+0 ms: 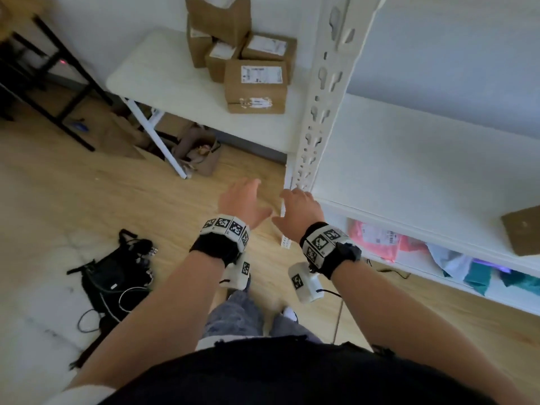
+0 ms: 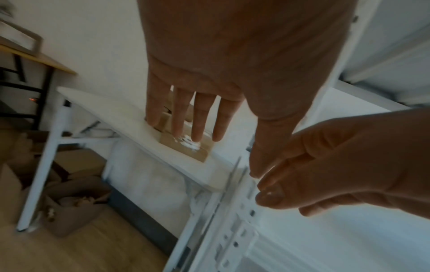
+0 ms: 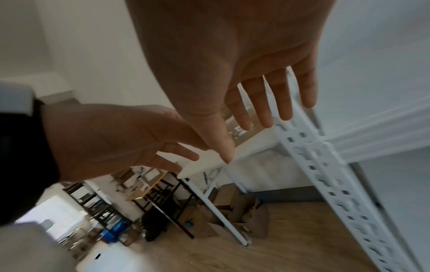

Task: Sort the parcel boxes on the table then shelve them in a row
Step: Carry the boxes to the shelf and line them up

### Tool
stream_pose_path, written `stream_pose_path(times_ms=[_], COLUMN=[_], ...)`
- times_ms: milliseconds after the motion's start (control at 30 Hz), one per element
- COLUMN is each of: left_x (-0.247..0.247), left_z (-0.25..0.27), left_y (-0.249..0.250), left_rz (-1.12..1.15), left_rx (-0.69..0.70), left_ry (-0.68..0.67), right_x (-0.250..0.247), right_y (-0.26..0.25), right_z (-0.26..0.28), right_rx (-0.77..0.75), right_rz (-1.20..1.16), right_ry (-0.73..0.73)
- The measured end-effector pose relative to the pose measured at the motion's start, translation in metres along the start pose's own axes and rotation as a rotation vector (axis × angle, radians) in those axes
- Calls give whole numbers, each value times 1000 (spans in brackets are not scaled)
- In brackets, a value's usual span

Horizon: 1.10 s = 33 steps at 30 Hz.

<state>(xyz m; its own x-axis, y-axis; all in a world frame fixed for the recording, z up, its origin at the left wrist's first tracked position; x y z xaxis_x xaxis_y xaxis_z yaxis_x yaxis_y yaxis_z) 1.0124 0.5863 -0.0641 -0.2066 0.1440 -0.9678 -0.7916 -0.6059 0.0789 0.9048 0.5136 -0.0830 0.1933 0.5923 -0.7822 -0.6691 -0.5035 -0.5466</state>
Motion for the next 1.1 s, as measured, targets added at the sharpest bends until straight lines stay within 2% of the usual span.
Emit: stream_pose_path(times_ms=[133, 300, 500, 633, 833, 1100], left_x=[-19, -43, -93, -122, -141, -130], left_z=[-14, -54, -128, -180, -250, -334], left_y=[-55, -121, -199, -236, -249, -218], left_rz=[61, 130, 194, 214, 246, 313], left_rx=[-100, -147, -144, -100, 1, 85], left_ry=[52, 100, 154, 167, 111, -4], right_x=[5, 0, -17, -35, -62, -89], right_y=[-55, -118, -187, -214, -222, -172], right_z=[-32, -95, -180, -228, -278, -344], right_rx=[-142, -175, -97, 6, 144, 310], right_rz=[12, 78, -30, -101, -216, -261], right_ry=[-3, 37, 145, 253, 407, 509])
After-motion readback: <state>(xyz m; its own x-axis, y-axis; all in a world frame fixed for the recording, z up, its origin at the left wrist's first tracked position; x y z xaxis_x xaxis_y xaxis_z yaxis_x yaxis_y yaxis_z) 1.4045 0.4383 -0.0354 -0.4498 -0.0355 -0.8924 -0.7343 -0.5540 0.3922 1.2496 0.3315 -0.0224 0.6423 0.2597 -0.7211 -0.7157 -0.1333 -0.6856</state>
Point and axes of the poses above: each hand's wrist, its own z-axis away from the middle knuckle, its own x-axis out of the palm, y = z × x, the point moved 5 cm from there along -z, towards the middle knuckle, and after that the axes turned 14 degrees about -z, right-handed, at the moved point
